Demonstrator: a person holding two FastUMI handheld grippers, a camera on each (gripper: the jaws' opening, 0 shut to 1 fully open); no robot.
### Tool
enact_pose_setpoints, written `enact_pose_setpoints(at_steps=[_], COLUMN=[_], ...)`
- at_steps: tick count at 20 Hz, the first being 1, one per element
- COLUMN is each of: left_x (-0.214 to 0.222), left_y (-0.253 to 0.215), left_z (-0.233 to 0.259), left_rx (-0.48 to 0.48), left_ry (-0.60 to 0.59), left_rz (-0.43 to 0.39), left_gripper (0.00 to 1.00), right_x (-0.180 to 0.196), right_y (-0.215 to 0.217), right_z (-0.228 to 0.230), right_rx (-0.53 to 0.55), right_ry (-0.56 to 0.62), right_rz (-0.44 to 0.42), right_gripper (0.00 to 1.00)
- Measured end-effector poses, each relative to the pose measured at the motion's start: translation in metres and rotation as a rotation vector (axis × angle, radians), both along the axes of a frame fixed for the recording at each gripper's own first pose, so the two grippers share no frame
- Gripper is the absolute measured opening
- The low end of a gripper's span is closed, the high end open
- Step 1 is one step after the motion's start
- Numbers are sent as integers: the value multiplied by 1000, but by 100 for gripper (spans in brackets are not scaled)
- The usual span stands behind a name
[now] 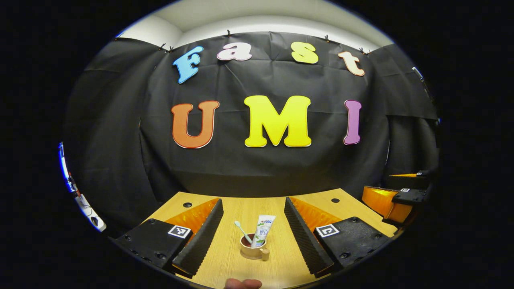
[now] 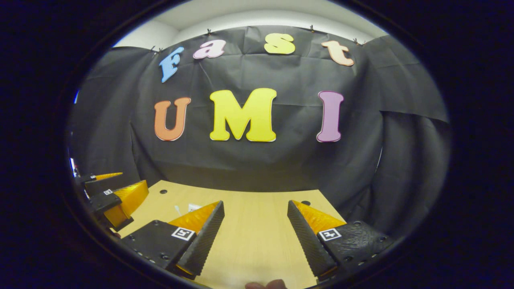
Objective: Put the toothbrush and toothpaste on the desktop into the cup, then pick up the cup and place it on the coaster on the desktop.
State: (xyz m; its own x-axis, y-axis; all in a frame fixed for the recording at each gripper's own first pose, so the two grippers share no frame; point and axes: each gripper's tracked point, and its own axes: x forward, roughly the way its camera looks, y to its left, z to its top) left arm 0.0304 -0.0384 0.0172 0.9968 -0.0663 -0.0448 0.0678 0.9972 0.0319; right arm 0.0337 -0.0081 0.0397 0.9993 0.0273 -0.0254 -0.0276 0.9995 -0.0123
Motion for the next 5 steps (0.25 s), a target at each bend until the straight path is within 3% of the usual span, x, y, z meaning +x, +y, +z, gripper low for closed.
enact_pose_setpoints(at_steps=[5], left_x=[2], left_y=[0], left_z=[3], left_rx=[-5], left_ry=[-7], left_rz=[4], left_gripper=[97], right_x=[7], right_y=[2], right_z=[17], right_rx=[-8], right_ry=[11], right_rz=[36], right_gripper=[96])
